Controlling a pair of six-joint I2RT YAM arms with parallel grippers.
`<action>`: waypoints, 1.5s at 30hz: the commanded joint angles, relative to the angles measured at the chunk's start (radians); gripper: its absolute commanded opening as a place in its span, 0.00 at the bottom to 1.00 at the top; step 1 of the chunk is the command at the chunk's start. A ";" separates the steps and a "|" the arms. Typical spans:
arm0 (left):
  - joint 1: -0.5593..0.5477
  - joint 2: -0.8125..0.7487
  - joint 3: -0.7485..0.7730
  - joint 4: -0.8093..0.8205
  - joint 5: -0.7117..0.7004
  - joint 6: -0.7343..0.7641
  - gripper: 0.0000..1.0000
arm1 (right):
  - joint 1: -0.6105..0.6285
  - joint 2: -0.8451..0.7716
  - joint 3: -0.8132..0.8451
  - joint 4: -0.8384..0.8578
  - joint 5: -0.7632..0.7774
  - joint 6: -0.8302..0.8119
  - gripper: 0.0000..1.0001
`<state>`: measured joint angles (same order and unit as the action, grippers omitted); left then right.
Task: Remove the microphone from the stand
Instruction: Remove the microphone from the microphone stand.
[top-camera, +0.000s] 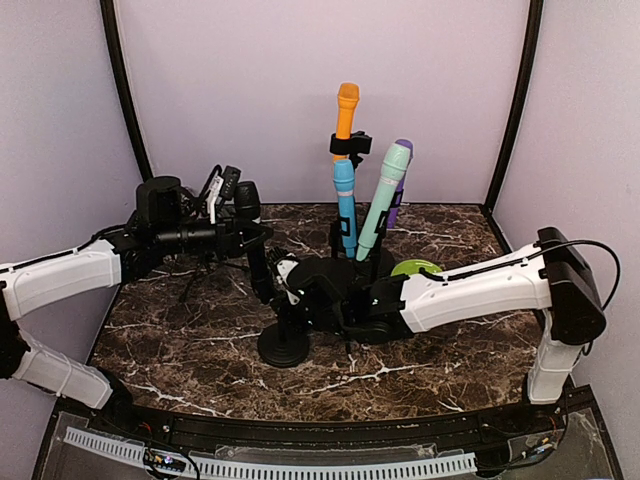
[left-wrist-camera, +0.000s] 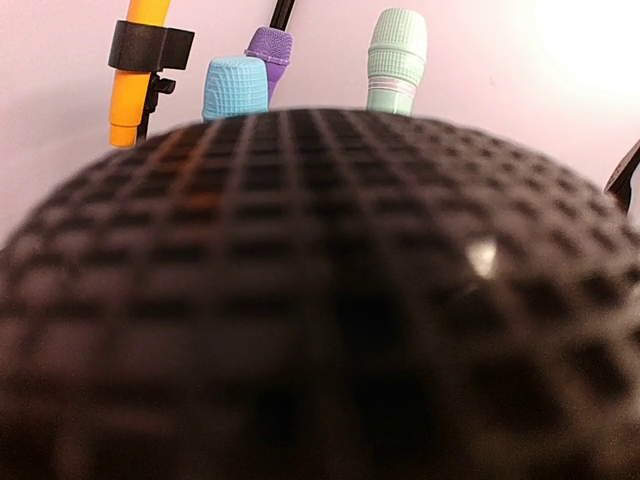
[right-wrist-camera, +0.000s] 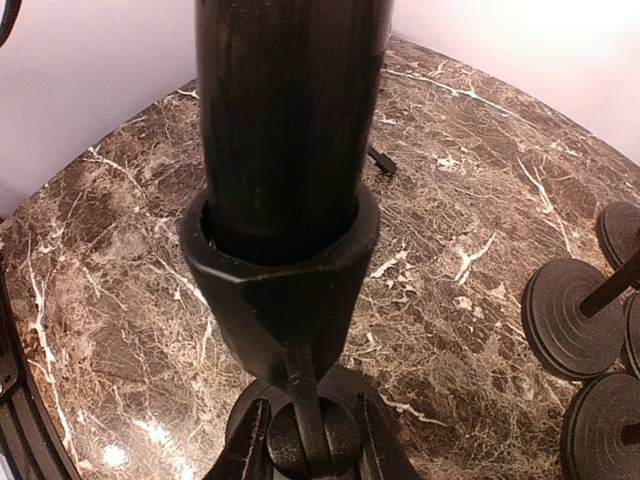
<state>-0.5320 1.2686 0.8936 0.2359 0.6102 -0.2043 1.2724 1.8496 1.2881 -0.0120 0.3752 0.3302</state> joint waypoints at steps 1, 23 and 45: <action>0.018 -0.038 0.062 0.070 -0.005 -0.038 0.00 | 0.028 0.070 -0.053 -0.236 0.009 -0.016 0.00; 0.018 -0.113 -0.071 0.338 0.198 -0.064 0.00 | -0.051 0.010 -0.062 -0.272 -0.015 0.142 0.00; 0.018 -0.062 0.070 0.080 0.011 -0.052 0.00 | 0.034 0.053 -0.056 -0.247 0.013 -0.022 0.00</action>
<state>-0.5171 1.2247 0.9195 0.3172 0.6556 -0.2539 1.2896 1.8320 1.2713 -0.0250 0.3828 0.3283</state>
